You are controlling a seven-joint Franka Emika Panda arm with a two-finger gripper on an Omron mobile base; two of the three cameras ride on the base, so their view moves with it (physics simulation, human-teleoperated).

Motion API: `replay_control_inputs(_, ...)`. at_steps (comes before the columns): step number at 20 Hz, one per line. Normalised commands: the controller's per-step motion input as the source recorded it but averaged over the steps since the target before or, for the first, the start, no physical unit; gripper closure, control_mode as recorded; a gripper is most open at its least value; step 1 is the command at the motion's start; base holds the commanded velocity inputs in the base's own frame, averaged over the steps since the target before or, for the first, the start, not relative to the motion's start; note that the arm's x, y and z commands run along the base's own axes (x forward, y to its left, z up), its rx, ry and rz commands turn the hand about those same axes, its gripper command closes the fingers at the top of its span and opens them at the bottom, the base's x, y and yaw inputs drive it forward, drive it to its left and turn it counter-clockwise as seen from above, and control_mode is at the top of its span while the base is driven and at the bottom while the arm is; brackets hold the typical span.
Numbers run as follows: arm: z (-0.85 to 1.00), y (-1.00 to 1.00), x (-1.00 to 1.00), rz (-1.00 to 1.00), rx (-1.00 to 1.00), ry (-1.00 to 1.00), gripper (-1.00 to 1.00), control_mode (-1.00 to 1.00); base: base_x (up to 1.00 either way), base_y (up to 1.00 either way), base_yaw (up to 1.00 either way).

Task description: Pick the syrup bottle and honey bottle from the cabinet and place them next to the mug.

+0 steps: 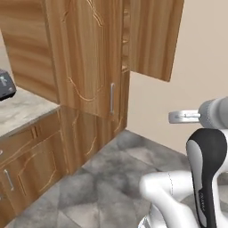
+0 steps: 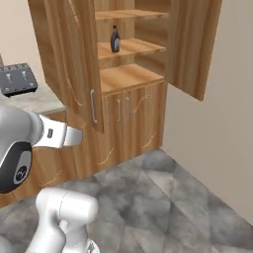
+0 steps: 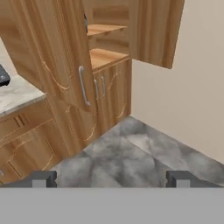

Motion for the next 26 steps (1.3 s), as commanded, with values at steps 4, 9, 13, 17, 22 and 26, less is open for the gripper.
replay_control_inputs(4, 0.00, 0.00, 0.00, 0.00, 0.00, 0.00, -1.00, 1.00, 0.43, -1.00, 0.39)
replay_control_inputs(9, 0.00, 0.00, 0.00, 0.00, 0.00, 0.00, -1.00, 1.00, 0.49, -1.00, 0.45)
replay_control_inputs(13, 0.00, 0.00, 0.00, 0.00, 0.00, 0.00, -1.00, 1.00, 0.54, -1.00, 0.51)
replay_control_inputs(17, 0.00, 0.00, 0.00, 0.00, 0.00, 0.00, -1.00, 1.00, 0.72, -1.00, 0.50)
replay_control_inputs(22, 0.00, 0.00, 0.00, 0.00, 0.00, 0.00, -1.00, 1.00, 0.57, -1.00, 0.45)
replay_control_inputs(26, 0.00, 0.00, 0.00, 0.00, 0.00, 0.00, -1.00, 1.00, 0.67, -0.69, 0.15)
